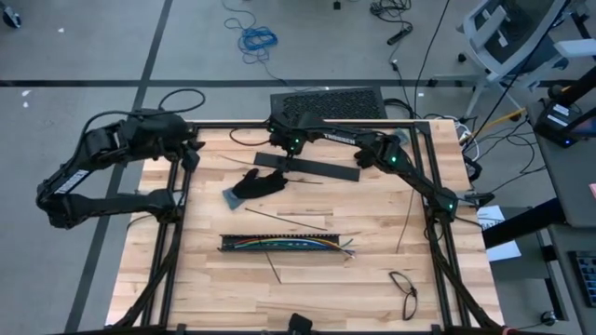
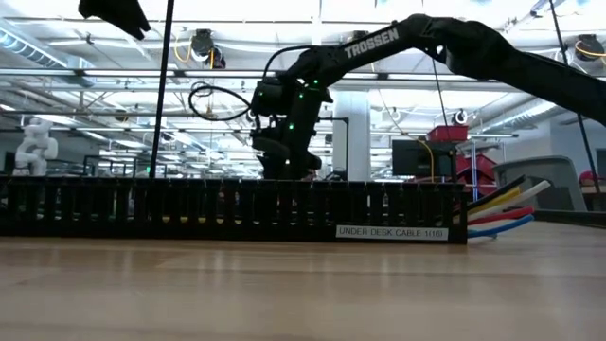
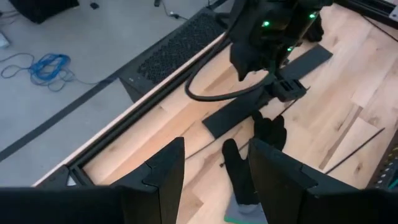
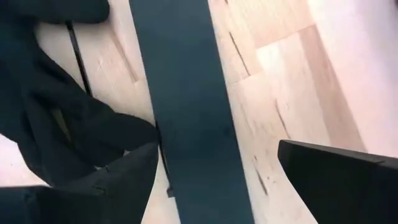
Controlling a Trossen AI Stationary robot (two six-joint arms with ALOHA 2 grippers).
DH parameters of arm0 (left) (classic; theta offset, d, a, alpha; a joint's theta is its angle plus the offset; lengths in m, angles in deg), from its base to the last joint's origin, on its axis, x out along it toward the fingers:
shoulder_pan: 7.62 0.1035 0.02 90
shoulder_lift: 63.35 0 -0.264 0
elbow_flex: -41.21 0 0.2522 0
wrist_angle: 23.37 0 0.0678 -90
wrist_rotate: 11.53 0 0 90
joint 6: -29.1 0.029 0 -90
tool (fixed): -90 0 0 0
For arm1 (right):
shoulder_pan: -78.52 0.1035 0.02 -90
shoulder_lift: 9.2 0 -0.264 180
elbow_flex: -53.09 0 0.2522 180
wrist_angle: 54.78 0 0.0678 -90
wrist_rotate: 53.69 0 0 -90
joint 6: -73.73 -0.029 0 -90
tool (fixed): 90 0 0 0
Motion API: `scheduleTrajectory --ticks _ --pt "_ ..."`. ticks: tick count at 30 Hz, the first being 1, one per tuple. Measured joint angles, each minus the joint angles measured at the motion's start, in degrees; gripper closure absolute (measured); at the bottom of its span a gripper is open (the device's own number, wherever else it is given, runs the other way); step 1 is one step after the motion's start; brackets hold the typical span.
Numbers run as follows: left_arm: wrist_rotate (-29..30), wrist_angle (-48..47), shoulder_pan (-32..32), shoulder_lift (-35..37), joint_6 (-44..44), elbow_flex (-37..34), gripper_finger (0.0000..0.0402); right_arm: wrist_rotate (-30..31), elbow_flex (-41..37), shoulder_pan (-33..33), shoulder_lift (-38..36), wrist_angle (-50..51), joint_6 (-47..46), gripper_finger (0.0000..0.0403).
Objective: Ziptie cables
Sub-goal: Close the cable duct
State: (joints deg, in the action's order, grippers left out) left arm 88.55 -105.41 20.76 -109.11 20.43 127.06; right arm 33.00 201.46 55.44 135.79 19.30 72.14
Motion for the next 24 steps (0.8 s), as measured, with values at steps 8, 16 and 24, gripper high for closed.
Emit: scheduleTrajectory --ticks 8,16,24 --pt "0.3 0.1 0.0 0.1 0.7 0.0 0.0228 -1.3 -0.3 0.6 0.0 4.5 2.5 0.0073" --pt "0.3 0.2 0.0 0.1 1.5 0.0 0.0228 -2.5 -0.4 1.1 0.4 15.7 0.2 0.0073" --pt "0.4 0.4 0.0 0.0 1.5 0.0 0.0228 4.9 -0.3 1.3 -1.9 22.7 3.9 0.0073"
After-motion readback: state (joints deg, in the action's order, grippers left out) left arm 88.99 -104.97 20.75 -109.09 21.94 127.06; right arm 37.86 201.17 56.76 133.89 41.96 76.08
